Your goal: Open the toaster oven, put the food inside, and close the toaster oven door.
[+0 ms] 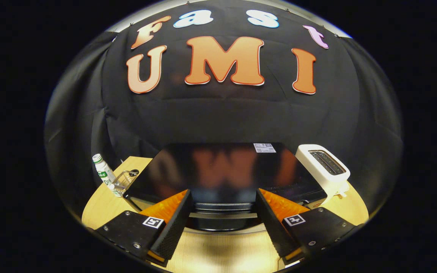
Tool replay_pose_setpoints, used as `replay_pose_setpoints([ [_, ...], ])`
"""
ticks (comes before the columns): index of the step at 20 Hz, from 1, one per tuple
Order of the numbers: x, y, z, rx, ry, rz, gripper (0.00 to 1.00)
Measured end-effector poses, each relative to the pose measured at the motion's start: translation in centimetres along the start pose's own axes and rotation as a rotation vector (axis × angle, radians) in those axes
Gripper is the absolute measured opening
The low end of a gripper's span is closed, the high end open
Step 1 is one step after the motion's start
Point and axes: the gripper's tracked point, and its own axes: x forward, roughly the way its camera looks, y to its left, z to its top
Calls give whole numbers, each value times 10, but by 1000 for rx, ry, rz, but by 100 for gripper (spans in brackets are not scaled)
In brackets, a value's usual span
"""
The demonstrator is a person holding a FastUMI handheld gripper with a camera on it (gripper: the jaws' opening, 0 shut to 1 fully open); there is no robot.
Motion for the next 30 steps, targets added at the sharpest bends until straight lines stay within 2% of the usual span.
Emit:
replay_pose_setpoints([
  [3,-3,0,-3,-12,-8,2,99],
  [13,-53,1,-41,-40,26,-10,99],
  [19,-84,0,-78,-46,63,-24,99],
  [21,-92,-2,-92,34,92,-23,100],
  [30,-107,-1,-150,8,146,-19,99],
])
